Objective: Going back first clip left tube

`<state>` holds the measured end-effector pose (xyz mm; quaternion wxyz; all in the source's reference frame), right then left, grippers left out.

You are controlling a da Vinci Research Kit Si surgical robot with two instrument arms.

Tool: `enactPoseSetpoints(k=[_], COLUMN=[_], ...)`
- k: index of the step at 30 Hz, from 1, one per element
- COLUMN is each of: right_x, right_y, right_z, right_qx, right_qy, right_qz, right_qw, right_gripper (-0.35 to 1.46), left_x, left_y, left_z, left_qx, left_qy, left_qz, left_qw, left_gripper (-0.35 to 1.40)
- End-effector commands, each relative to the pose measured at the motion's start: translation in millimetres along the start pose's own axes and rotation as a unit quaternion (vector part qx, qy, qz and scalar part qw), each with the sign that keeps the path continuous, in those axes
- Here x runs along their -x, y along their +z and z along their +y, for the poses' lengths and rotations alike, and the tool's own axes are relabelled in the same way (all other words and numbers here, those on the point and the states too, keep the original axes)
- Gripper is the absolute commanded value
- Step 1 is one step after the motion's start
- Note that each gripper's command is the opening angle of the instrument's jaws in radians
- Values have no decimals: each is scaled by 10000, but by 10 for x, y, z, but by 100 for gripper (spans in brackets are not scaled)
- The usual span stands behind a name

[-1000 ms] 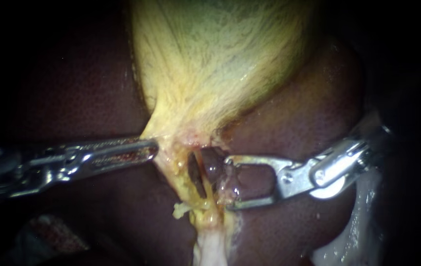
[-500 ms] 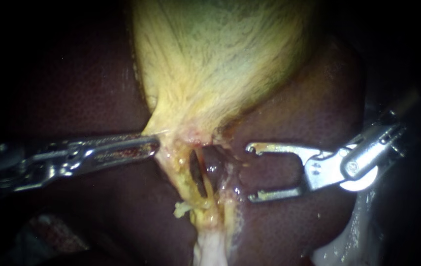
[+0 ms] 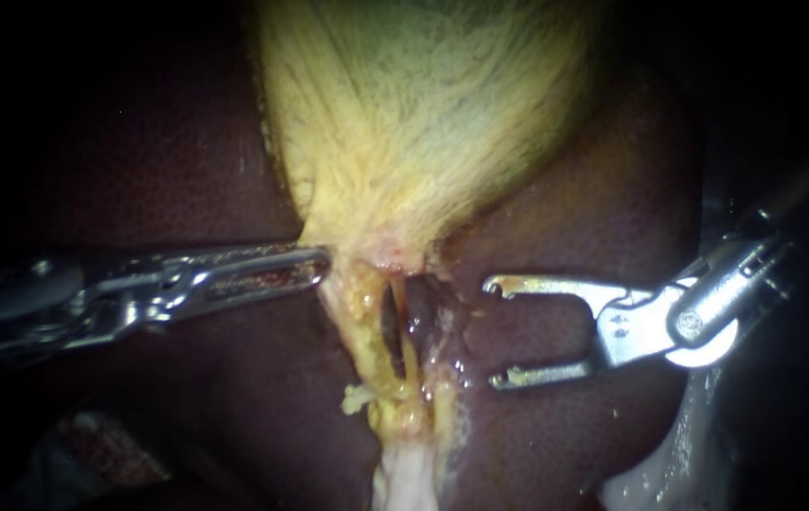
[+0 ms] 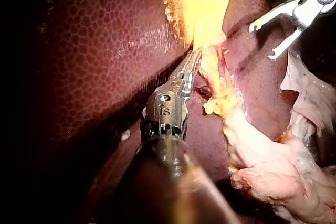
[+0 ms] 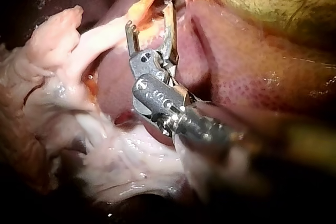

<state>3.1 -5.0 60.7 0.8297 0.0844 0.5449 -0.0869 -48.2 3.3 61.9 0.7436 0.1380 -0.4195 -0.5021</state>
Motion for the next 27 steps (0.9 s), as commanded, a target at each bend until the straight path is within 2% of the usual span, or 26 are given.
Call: enactPoseSetpoints(k=[1,9,27], right_x=[0,-2,-2], right_y=[-1,-8,-10], right_z=[0,4,5], right_qx=[0,-7,-11], right_qy=[-2,-11,-39], right_qz=[0,4,6], right_qw=[10000,10000,10000], right_gripper=[60,60,60], left_x=[-3,-9,-8], left_y=[5,23,25], left_z=[-2,-9,-9], left_qx=[-24,-96,-115], left_qy=[14,33,37], left_qz=[8,7,13], left_qw=[10000,9999,9999], left_gripper=[-1,-1,0])
